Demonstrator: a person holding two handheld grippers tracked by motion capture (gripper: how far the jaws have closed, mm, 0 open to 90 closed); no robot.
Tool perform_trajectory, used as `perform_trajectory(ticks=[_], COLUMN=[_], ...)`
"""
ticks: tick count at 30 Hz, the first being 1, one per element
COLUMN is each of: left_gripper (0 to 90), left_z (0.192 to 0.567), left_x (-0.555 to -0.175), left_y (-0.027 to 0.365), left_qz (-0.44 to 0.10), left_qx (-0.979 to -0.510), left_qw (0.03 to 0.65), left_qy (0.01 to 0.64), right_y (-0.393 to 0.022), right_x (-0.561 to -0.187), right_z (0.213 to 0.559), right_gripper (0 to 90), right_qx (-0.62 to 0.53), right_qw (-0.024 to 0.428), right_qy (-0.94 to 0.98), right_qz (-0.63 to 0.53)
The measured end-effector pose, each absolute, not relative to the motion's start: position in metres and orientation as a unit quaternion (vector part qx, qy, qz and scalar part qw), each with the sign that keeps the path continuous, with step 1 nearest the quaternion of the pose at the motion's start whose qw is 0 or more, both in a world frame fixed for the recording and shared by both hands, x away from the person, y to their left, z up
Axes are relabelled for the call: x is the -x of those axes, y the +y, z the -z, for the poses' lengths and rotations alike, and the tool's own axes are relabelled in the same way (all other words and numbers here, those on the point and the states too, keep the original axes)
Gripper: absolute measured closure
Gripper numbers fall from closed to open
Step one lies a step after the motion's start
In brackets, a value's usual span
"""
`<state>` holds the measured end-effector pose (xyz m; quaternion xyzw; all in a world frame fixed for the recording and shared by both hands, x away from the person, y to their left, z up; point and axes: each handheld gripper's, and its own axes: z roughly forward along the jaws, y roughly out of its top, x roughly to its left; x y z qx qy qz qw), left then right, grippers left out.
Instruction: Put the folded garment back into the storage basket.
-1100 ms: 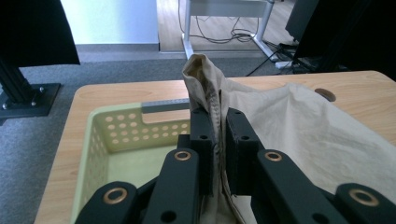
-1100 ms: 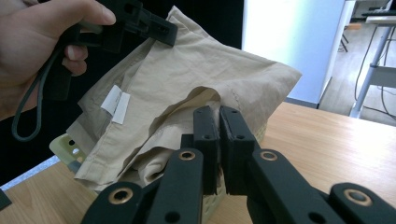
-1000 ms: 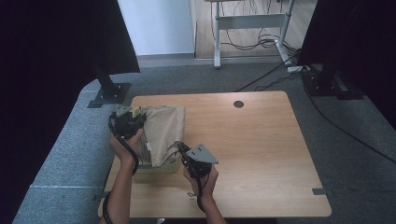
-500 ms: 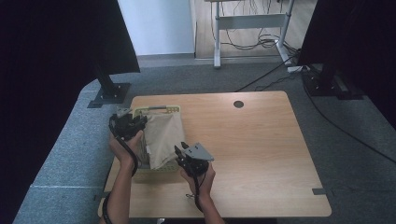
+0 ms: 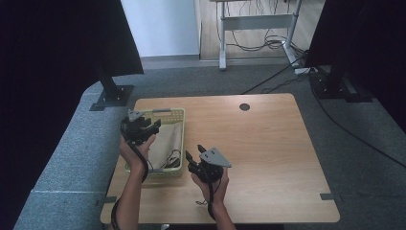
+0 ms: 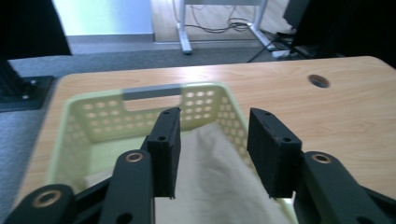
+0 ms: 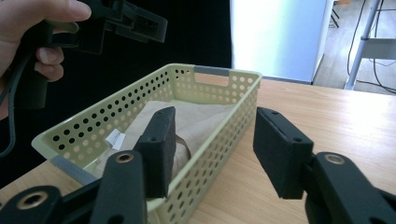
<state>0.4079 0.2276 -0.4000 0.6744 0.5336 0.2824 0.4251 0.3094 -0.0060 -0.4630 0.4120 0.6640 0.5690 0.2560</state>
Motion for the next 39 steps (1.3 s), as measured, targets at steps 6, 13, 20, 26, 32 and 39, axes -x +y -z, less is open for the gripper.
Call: perform_trajectory(ticks=[6,13,20,26,32,39], left_gripper=[46.2,40.6,37.4,36.0,35.4,34.1], left_z=[0.404,0.417,0.430,0.448,0.475,0.503], left_x=[-0.402,-0.385,-0.360,-0.340,-0.321,-0.301], left_y=[0.201,0.157,0.122,0.100,0.086,0.082], left_qz=[-0.264,-0.242,-0.230,-0.224,-0.211,-0.195], left_qx=[-0.693,-0.721,-0.748,-0.767,-0.783,-0.795], left_qw=[0.429,0.440,0.447,0.440,0.430,0.418], left_qy=[0.516,0.477,0.433,0.409,0.398,0.395], right_y=[-0.032,-0.062,-0.093,-0.114,-0.142,-0.169], right_x=[-0.301,-0.289,-0.273,-0.264,-0.256,-0.249], right_z=[0.465,0.469,0.479,0.491,0.509,0.534], right_gripper=[45.2,41.1,40.0,38.3,37.0,34.7], right_qx=[-0.412,-0.395,-0.382,-0.381,-0.388,-0.406], right_qw=[0.251,0.248,0.249,0.244,0.235,0.226], right_qy=[0.665,0.675,0.689,0.698,0.702,0.716], right_qz=[-0.570,-0.571,-0.563,-0.555,-0.549,-0.521])
